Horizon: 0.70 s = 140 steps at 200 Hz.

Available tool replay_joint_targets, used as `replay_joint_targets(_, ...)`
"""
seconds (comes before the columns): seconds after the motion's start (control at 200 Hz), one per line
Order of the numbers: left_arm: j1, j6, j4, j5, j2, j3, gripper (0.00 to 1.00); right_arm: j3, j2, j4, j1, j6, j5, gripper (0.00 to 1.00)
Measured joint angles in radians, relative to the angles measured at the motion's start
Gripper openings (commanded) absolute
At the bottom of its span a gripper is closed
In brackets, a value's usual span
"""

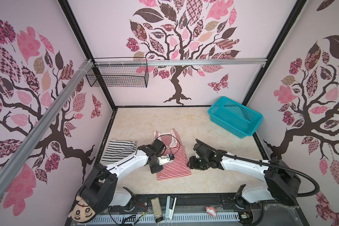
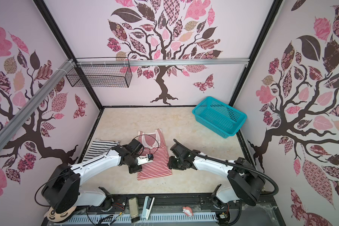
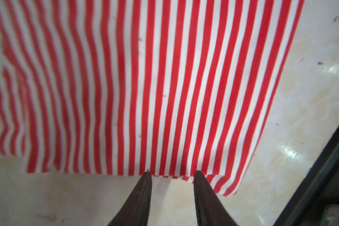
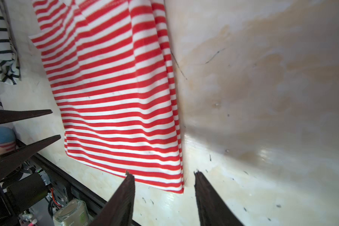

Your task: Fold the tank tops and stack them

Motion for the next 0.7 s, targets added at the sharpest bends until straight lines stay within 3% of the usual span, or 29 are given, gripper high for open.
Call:
replay_joint_targets(0.22, 0.0, 0.014, 0.013, -0.003, -0.084, -0.018, 0.56, -0.045, -0.013, 0.013, 0.0, 0.03, -0.01, 0.56)
replay_joint_targets(0.49, -0.002, 0.021, 0.078, -0.074, -0.114, -0.145, 0.57, -0.113, 0.017, 0.069, 0.029, 0.074, -0.06, 0.56)
replay_joint_targets(0.7, -0.013, 0.012, 0.108, -0.08, -0.162, -0.164, 0.57, -0.063, 0.104, 0.101, 0.091, 0.079, -0.074, 0.46)
